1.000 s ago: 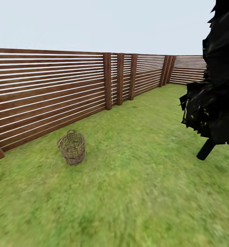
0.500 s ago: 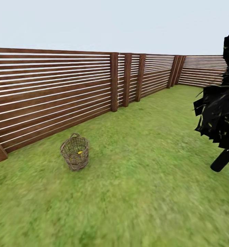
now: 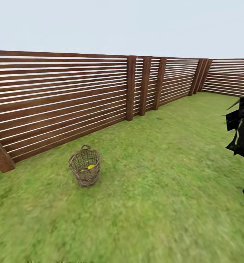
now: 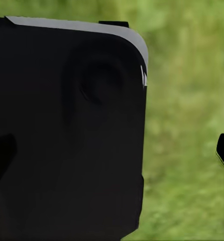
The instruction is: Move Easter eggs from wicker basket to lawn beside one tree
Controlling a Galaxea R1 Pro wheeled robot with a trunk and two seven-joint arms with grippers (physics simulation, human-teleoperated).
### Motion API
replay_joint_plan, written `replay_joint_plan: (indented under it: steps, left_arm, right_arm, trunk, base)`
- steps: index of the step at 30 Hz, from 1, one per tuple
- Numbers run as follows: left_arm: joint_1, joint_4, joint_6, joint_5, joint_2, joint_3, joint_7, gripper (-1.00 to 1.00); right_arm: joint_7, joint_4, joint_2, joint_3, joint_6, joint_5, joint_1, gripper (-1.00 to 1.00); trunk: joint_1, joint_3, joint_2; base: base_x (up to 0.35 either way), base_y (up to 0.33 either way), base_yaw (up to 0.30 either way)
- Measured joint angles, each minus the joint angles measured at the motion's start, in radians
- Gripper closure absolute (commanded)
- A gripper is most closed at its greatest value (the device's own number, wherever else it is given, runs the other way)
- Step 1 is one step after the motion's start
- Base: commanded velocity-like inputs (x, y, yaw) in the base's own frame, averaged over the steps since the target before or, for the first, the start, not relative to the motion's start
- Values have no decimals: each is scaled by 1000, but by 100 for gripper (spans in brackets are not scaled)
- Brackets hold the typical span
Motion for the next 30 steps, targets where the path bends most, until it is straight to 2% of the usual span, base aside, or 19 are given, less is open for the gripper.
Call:
replay_joint_plan:
  steps: [8,19,30]
  left_arm:
    - [0,0,0,0,0,-1,1,-100]
    - [0,0,0,-1,-2,-1,3,-100]
    - [0,0,0,-1,-2,-1,3,-100]
  right_arm:
    - [0,0,0,0,0,0,0,-100]
    - [0,0,0,0,0,0,0,-100]
    - [0,1,1,0,0,0,0,-100]
  trunk:
    - [0,0,0]
    - [0,0,0]
    - [0,0,0]
  base:
    - [5,-34,292]
    - [100,-302,294]
    - [219,-262,294]
